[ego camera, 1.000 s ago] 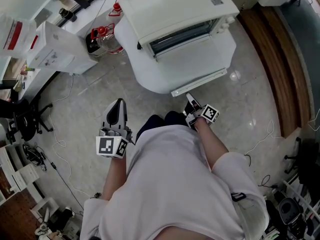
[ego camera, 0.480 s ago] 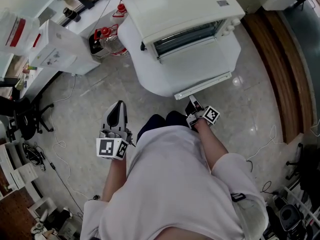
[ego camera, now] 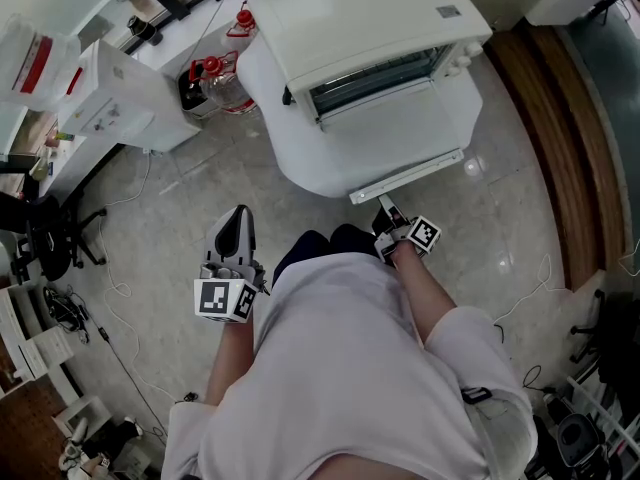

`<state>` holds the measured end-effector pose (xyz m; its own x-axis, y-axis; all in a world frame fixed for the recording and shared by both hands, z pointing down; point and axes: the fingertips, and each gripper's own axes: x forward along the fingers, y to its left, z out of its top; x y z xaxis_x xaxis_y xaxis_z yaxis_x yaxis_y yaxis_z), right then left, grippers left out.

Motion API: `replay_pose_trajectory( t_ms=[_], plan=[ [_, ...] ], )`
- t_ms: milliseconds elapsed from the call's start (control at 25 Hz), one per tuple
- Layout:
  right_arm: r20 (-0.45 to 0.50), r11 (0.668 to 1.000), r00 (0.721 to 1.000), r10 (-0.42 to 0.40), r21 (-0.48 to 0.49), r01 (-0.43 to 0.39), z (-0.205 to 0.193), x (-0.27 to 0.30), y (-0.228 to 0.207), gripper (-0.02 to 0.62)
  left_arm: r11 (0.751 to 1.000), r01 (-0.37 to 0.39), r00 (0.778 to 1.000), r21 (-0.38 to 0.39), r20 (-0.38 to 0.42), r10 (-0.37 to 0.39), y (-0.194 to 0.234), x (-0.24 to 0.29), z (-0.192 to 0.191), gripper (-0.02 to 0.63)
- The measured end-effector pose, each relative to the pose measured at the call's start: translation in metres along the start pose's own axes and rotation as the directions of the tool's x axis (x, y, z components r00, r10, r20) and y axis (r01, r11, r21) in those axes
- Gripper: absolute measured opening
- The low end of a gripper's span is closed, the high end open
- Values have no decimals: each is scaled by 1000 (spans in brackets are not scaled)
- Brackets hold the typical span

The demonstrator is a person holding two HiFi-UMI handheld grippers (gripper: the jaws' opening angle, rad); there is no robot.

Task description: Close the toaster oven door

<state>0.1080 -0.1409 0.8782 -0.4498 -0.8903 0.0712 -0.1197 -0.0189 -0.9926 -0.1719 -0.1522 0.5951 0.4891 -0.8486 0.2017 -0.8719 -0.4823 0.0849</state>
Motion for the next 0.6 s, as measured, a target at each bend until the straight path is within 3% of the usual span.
replay_pose_trajectory(
  t_ms=[320,480,600],
  plan=[
    [14,998,998,-58,23,57,5,4,-13,167,1000,6,1000,-3,0,-6,-1,7,-1,20],
    [31,998,999,-25,57,23,6,17,-13,164,1000,-2,1000,-7,1,2,1,7,-5,20],
    [43,999,999,-6,47,4,8,23,-7,99,1000,-12,1000,-7,-6,12,4,5,-6,20]
  ],
)
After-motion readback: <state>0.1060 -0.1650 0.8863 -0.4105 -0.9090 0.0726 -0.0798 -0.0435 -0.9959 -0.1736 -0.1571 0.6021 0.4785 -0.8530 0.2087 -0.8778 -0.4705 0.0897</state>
